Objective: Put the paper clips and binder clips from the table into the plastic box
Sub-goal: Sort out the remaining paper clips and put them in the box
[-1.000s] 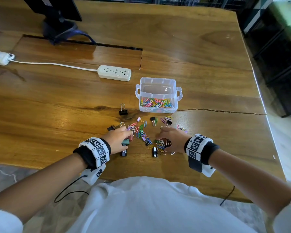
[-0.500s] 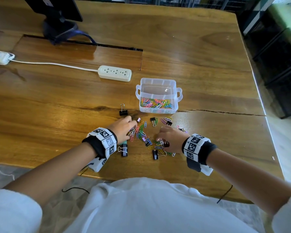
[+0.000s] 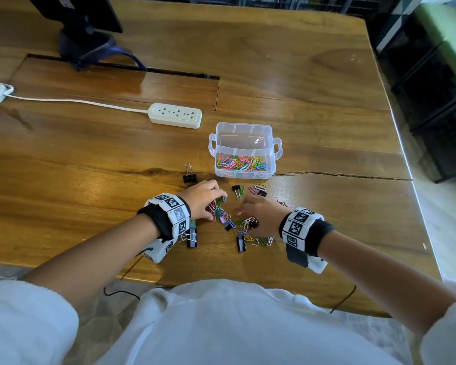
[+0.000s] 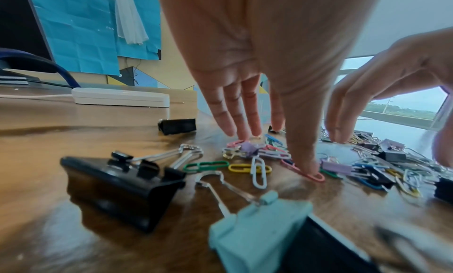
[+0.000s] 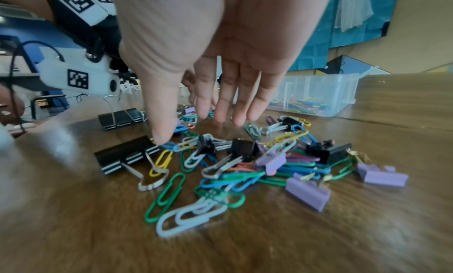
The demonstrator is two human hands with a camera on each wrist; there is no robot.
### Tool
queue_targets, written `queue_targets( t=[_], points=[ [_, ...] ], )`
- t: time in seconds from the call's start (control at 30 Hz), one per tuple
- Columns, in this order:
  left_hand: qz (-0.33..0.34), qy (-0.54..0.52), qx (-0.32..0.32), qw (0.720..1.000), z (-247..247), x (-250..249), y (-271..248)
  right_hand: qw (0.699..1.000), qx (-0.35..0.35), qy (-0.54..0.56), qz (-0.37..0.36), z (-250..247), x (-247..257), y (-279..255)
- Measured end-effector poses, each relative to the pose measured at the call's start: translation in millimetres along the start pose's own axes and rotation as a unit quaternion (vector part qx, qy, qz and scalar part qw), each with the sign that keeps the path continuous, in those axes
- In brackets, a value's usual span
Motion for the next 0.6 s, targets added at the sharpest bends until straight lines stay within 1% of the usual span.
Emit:
queue_targets(
  t=[0.13, 0.27, 0.47, 0.53, 0.6],
  points=[
    [0.021, 0.031, 0.021, 0.999, 6.7, -0.3, -0.5, 0.998, 0.005, -0.065, -0.018, 11.6, 4.5, -2.9],
    [0.036, 0.059, 0.004, 0.998, 12.7, -3.0, -1.2, 0.995, 0.004, -0.098, -0.033, 20.8, 7.0, -9.6],
    [0.068, 0.054, 0.002, 0.996, 14.3, -8.3, -1.0, 0.995, -0.012, -0.081, -0.063, 25.9, 2.3, -21.0],
    [0.081, 0.077, 0.01, 0.994, 14.2, -9.0, -1.3, 0.995, -0.021, -0.073, -0.069, 27.6, -0.2, -21.0],
    [0.098, 0.115, 0.022, 0.988, 14.4, -11.3, -1.0, 0.996, -0.015, -0.066, -0.052, 27.0, -1.6, -19.0]
  ],
)
Point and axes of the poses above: each hand's wrist, its own y-axis towards the middle knuckle, its own z-axis out of the palm, x = y × z, the point moved 2 cm from there along y, towards the middle knuckle, and after that the axes turned 10 degrees about z, right-handed, at the moved point
